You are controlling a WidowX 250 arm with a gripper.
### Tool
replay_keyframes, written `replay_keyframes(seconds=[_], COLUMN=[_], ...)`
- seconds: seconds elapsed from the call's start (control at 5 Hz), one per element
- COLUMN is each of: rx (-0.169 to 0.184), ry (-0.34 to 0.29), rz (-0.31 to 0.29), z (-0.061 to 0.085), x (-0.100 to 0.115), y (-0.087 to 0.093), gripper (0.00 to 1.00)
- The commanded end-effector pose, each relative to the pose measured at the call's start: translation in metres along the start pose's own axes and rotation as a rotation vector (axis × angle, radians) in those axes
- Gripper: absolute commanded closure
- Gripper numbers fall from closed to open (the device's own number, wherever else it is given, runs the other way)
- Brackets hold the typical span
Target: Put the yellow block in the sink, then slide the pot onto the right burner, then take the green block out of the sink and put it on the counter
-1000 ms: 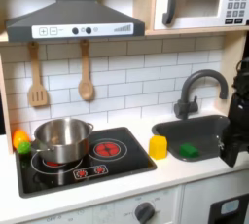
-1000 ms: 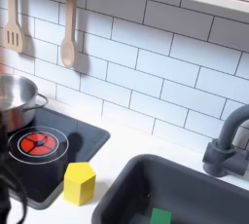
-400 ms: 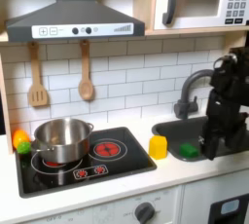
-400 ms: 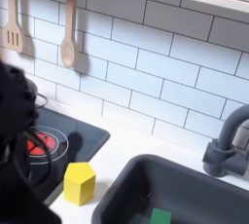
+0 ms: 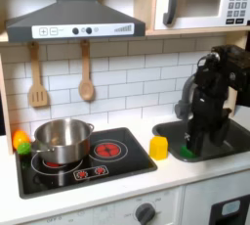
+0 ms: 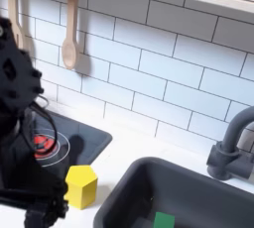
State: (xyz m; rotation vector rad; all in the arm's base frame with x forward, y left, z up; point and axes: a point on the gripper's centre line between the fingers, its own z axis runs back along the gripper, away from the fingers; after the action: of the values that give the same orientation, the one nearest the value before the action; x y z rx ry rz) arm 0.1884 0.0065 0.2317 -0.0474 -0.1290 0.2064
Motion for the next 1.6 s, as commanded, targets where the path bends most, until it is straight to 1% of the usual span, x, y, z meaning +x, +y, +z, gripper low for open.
replay_keyframes(seconds=[0.0,0.2,0.4,0.6,0.8,1.0,1.2,1.4], rx=[0.006,0.017,0.016,0.020,-0.009,0.001,0.041,0.031], ry=[0.010,0.019,0.036,0.026,0.016,0.006,-0.001,0.001], rz=[0.058,0.072,0.083,0.083,0.124,0.103,0.092,0.093], z=[-0.011,-0.018,-0.026,-0.028,-0.031,-0.035,-0.042,-0.048], x=[0.017,0.025,0.028,0.032,0.037,0.045,0.053,0.069], y=[0.013,0.018,0.019,0.017,0.014,0.006,0.001,-0.007], gripper=[0.00,0.00,0.00,0.00,0.00,0.00,0.00,0.00])
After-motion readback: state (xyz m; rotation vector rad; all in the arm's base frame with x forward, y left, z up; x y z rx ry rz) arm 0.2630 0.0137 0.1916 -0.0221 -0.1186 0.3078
